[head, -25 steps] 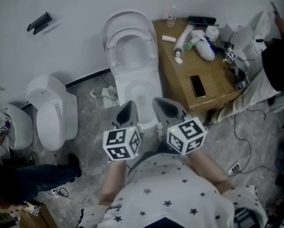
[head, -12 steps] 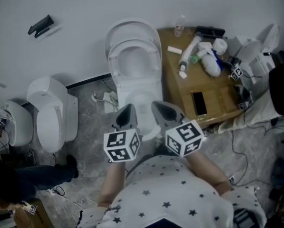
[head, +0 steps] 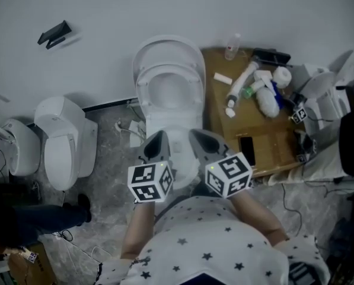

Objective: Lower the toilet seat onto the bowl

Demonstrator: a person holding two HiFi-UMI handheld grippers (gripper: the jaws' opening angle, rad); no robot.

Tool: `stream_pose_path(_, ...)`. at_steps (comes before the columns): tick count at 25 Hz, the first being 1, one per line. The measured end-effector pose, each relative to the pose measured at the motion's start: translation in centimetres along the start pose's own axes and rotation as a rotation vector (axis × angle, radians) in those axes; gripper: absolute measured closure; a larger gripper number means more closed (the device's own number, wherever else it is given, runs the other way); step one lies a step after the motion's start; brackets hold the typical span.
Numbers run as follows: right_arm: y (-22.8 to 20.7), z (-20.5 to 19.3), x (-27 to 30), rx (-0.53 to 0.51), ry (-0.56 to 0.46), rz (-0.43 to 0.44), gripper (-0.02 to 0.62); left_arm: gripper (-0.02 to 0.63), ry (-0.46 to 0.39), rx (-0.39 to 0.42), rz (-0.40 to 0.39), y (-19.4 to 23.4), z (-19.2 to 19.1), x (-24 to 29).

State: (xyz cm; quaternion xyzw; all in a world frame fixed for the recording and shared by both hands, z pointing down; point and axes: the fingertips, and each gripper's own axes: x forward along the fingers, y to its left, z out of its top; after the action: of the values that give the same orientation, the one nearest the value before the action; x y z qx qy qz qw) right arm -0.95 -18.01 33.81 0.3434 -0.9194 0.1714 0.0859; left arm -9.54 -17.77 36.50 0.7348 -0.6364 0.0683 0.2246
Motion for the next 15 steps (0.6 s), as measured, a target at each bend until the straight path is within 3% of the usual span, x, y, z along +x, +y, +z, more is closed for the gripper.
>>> stream_pose_path(9, -3.7, 1.4, 2.8, -0.013, 0.016, 0.036, 0.589, 0.607, -0.007, -0.035, 0.079, 1.6, 1.3, 4.2)
stream_pose_path(15, -5.5, 1.4, 5.0, -0.007, 0.032, 0.032, 0.589, 0.608, 0.001, -0.027, 0.086, 2.8, 2.0, 6.5)
